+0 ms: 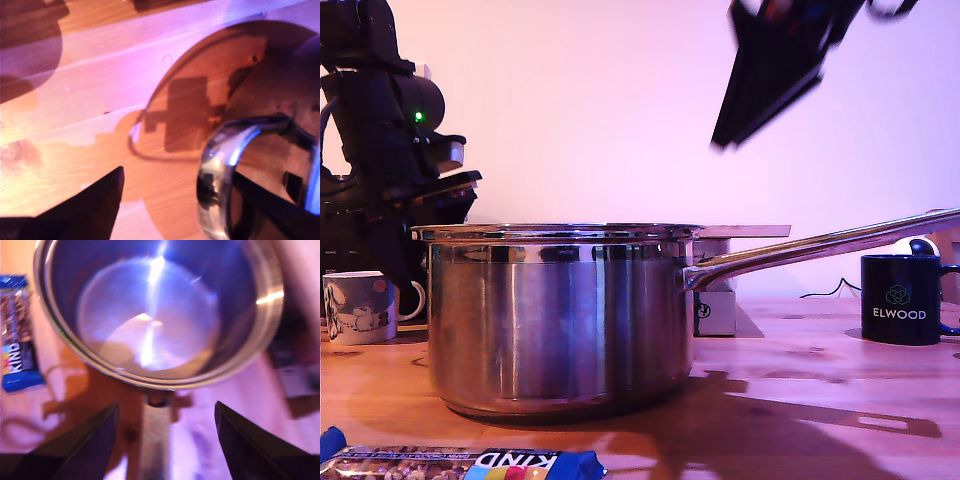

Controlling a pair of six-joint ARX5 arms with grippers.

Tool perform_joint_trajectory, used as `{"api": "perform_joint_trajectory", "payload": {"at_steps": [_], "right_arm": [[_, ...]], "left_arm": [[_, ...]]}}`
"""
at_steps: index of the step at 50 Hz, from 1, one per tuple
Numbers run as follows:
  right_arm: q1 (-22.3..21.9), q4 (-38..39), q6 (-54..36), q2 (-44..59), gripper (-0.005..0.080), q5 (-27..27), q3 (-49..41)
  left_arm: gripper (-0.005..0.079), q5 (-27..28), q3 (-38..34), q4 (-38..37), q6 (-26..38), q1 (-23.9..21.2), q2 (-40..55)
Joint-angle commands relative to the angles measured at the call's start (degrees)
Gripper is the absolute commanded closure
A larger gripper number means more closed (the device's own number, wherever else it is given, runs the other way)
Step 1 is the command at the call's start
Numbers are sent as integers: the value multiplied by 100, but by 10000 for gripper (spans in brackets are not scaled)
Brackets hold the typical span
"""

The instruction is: Pick up the large pot with both hands and place it on the shelf behind you

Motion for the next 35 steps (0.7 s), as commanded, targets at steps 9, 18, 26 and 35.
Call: {"api": "perform_joint_trajectory", "payload": {"at_steps": [9, 18, 26, 35], "right_arm": [[59, -107, 37, 431, 200, -22, 59], [55, -96, -46, 798, 200, 118, 59], [35, -63, -205, 1051, 200, 481, 59], [-125, -26, -216, 1174, 200, 479, 59]], "left_arm": [[193, 57, 20, 118, 9, -127, 149], [192, 57, 20, 122, 11, -127, 151], [192, 55, 20, 109, 11, -138, 155], [192, 57, 20, 94, 11, -177, 162]]}}
